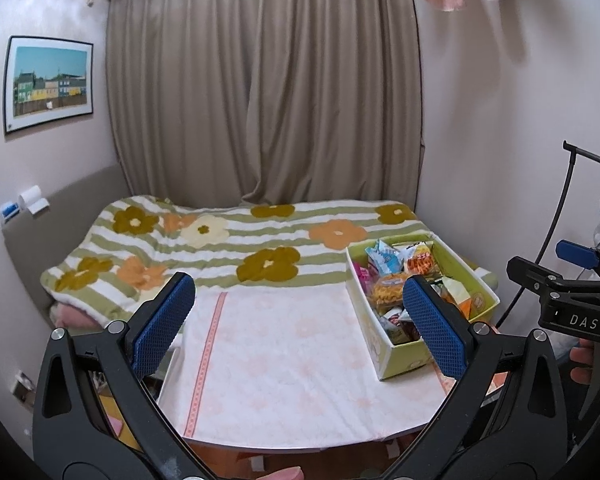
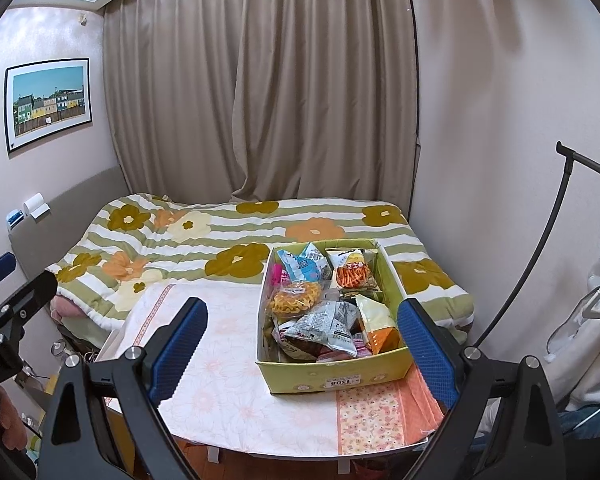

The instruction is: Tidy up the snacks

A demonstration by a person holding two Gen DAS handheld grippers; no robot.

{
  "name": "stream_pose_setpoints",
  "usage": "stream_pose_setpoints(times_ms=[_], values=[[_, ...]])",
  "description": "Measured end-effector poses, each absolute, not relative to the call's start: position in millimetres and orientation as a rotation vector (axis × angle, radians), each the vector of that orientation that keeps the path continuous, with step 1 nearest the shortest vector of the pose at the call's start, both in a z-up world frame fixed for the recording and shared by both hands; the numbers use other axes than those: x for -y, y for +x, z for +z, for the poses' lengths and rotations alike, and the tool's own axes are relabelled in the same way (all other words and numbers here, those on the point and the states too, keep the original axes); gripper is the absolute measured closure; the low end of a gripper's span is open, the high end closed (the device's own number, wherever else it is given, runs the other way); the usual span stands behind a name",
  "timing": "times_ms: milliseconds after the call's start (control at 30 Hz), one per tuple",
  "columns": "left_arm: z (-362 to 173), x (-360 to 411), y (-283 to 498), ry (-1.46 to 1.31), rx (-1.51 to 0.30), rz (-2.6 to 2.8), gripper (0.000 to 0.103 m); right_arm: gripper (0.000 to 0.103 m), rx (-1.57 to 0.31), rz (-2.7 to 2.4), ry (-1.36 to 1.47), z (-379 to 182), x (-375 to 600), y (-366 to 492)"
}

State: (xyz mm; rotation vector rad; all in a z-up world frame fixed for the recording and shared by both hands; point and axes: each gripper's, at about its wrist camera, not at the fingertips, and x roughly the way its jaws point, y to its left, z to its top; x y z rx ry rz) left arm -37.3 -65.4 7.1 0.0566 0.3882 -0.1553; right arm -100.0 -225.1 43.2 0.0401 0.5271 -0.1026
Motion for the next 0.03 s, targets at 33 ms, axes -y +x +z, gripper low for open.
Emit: stream_pose_setpoints(times_ms=[33], values=[[6.4,64.4,-36.0,0.053,-0.395,-0.155,0.000,0.008,-0.531,-0.100,0.040,41.7,226.1,-99.8]])
